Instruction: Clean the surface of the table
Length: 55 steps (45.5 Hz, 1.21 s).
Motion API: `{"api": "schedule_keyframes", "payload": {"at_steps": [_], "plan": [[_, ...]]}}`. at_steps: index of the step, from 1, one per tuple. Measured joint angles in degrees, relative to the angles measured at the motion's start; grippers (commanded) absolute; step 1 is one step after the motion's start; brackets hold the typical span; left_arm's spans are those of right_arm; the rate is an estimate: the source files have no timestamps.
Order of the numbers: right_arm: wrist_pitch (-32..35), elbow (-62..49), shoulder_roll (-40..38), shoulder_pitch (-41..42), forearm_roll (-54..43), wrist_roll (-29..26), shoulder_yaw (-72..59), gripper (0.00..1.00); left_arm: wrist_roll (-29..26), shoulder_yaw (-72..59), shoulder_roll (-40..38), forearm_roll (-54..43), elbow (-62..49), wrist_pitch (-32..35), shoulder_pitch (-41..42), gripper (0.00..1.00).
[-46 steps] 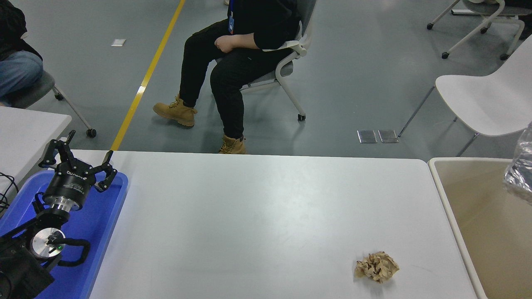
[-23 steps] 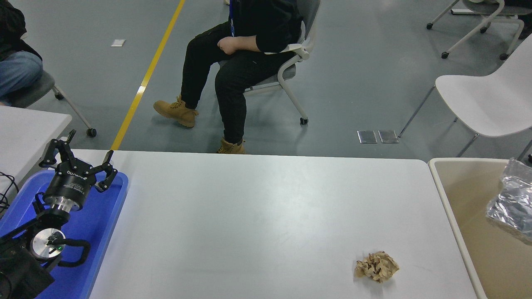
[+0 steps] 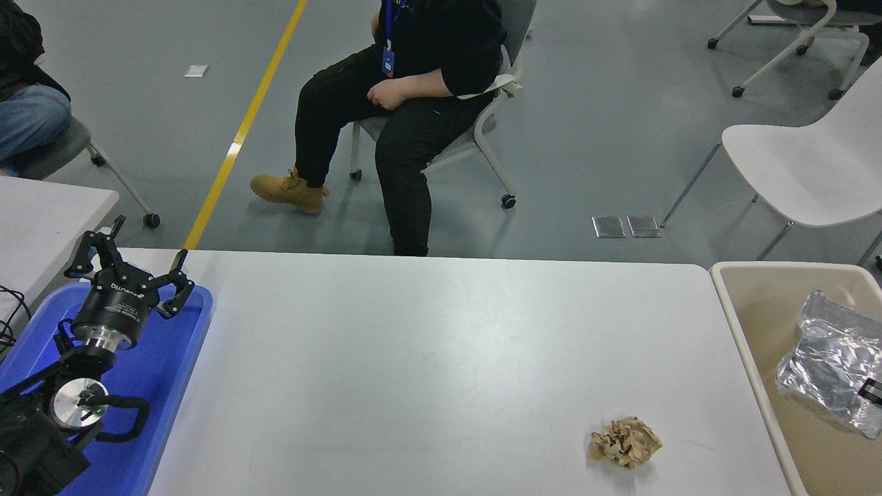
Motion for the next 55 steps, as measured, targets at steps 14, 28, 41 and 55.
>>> {"api": "schedule_keyframes", "payload": {"at_steps": [14, 28, 41, 55], "plan": [[-0.34, 0.00, 0.75, -0.27, 0.01, -0.07, 0.01, 0.00, 0.00, 0.00, 0.00, 0.00, 0.00, 0.00, 0.00, 1.00], [-3.70, -0.01, 0.91, -0.31, 0.06, -0.14, 1.56, 0.70, 0.00, 0.00, 0.01, 0.00, 0.00, 0.00, 0.00, 1.00], [-7.96, 0.48, 1.01, -0.66, 0.09, -0.09, 9.11, 0.96, 0.00, 0.00, 0.02, 0.00, 0.00, 0.00, 0.00, 1.00], [-8.92, 0.64, 0.79, 0.89, 0.12, -0.04, 19.73, 0.98, 0.00, 0.00, 0.02, 0.00, 0.00, 0.00, 0.00, 1.00]]}}
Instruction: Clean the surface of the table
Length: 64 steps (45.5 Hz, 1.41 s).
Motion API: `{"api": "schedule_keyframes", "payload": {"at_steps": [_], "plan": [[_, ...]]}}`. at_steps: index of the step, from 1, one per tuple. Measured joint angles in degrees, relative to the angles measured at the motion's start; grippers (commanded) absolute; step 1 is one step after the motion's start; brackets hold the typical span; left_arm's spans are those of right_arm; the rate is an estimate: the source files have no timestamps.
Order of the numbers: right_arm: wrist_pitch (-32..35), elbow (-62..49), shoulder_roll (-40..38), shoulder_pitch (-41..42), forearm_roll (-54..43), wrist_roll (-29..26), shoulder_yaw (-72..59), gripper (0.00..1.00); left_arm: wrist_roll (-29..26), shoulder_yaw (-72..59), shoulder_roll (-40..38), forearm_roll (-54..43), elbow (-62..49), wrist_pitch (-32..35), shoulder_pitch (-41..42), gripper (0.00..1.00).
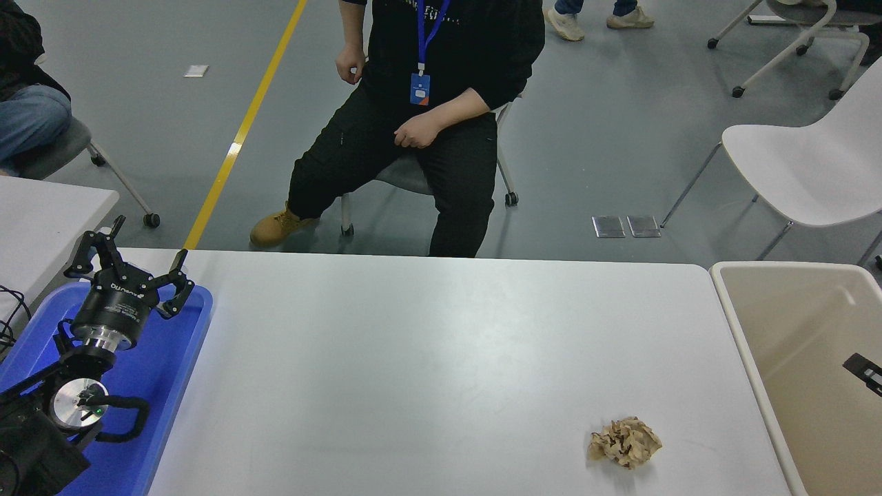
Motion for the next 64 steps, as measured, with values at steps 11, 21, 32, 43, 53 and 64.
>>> {"api": "schedule_keyframes", "payload": {"at_steps": [11, 21, 32, 43, 53, 64], "plan": [[0.02, -0.05, -1.12, 6.26, 0.05, -0.05, 5.14, 0.98, 0.00, 0.00, 0.00, 0.00, 0.00, 0.00, 0.00, 1.00], [0.17, -0.01, -2.73, 14.19, 1.58, -0.06, 13.52, 0.98, 0.00, 0.00, 0.00, 0.00, 0.00, 0.00, 0.00, 1.00], [0.40, 2.12, -4.00, 21.77, 5.10, -0.06, 23.71, 0.99, 0.00, 0.00, 0.00, 0.01, 0.00, 0.00, 0.00, 1.00], [0.41, 7.33, -5.45, 26.19, 8.63, -1.08, 34.36, 0.99, 0.00, 0.00, -0.01, 0.01, 0.00, 0.00, 0.00, 1.00], [0.44, 16.28, -7.13, 27.34, 11.89, -5.60, 43.88, 0.99, 0.00, 0.00, 0.00, 0.00, 0.00, 0.00, 0.00, 1.00], [0.71, 29.81, -7.72, 24.34, 16.42, -10.68, 50.89, 0.99, 0.00, 0.00, 0.01, 0.00, 0.00, 0.00, 0.00, 1.00]]}}
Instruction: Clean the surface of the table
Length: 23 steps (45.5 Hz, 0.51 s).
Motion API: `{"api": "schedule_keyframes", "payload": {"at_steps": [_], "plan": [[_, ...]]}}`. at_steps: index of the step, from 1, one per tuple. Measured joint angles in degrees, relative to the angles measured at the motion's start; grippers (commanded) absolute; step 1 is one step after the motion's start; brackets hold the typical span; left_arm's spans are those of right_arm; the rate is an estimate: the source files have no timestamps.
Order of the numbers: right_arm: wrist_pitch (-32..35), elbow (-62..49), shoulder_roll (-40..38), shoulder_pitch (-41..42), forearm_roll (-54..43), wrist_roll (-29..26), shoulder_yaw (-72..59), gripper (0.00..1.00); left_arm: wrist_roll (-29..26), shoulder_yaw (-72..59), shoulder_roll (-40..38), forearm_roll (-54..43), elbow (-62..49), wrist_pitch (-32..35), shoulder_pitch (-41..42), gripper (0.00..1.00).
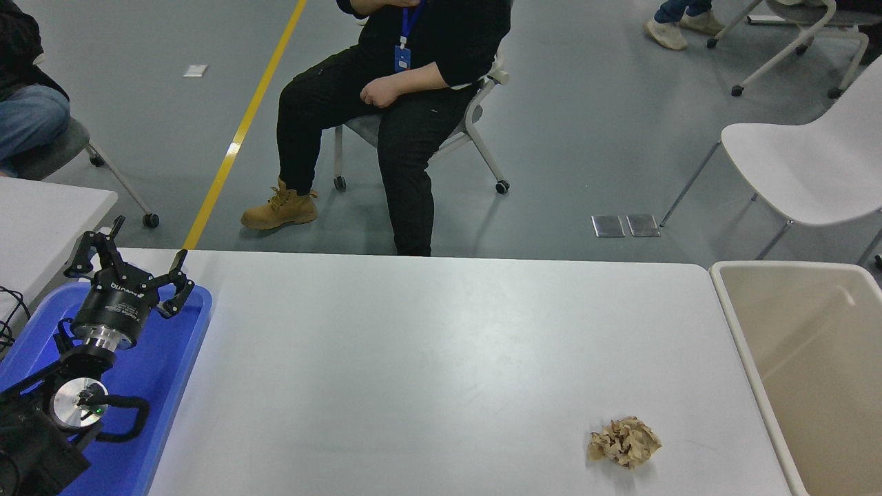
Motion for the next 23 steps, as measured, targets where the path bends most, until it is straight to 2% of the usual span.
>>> {"api": "schedule_keyframes", "payload": {"at_steps": [11, 23], "plan": [[0.61, 9.33, 2.07, -4.78, 2.91, -1.92, 3.09, 0.99, 0.00, 0.00, -0.03, 0.00, 0.00, 0.00, 0.00, 1.00], [1.33, 11.94, 7.42, -11.18, 3.81, -2.22, 4.93, 0.99, 0.00, 0.00, -0.03, 0.00, 0.00, 0.00, 0.00, 1.00]]}}
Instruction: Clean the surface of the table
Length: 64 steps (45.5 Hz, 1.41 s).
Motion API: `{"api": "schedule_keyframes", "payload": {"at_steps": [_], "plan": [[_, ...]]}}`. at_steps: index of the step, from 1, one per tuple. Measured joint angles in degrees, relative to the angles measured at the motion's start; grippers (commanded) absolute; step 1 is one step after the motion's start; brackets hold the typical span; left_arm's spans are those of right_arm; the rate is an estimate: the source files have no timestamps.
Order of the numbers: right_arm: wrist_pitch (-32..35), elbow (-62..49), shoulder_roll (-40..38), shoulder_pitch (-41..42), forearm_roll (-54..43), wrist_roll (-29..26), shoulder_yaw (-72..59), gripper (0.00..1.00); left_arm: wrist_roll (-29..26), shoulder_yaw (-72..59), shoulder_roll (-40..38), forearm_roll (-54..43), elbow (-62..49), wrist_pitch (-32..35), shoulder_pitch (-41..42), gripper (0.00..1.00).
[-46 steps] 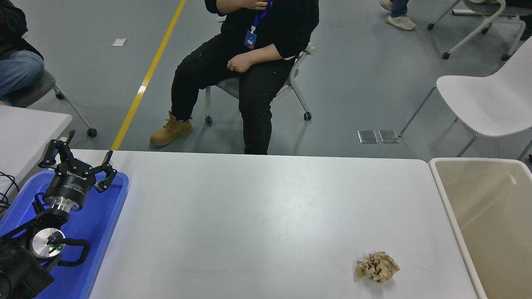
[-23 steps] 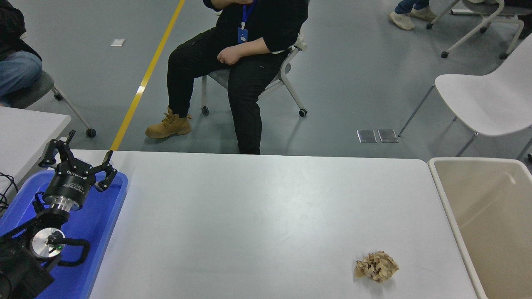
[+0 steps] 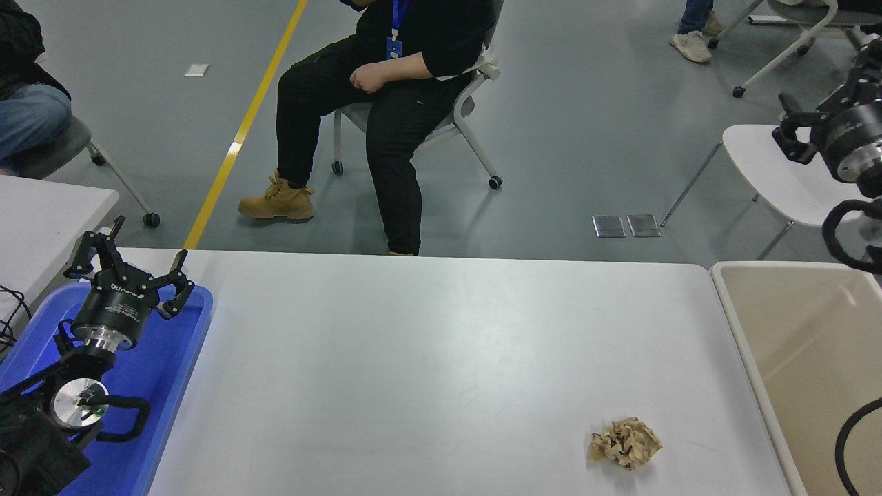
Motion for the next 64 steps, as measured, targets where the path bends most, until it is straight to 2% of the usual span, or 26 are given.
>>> {"api": "schedule_keyframes", "payload": {"at_steps": [23, 52, 64], "plan": [[0.41, 0.70, 5.27, -8.41, 0.28, 0.48, 2.90, 0.99, 0.00, 0.00, 0.03, 0.00, 0.00, 0.00, 0.00, 1.00], [0.44, 0.75, 5.69, -10.02, 0.31, 0.70, 3.22, 0.99, 0.00, 0.00, 0.01, 0.00, 0.00, 0.00, 0.00, 1.00], [0.38, 0.51, 1.38, -7.70, 0.32, 0.79, -0.37, 0.99, 0.00, 0.00, 0.01, 0.00, -0.01, 0.00, 0.00, 1.00]]}}
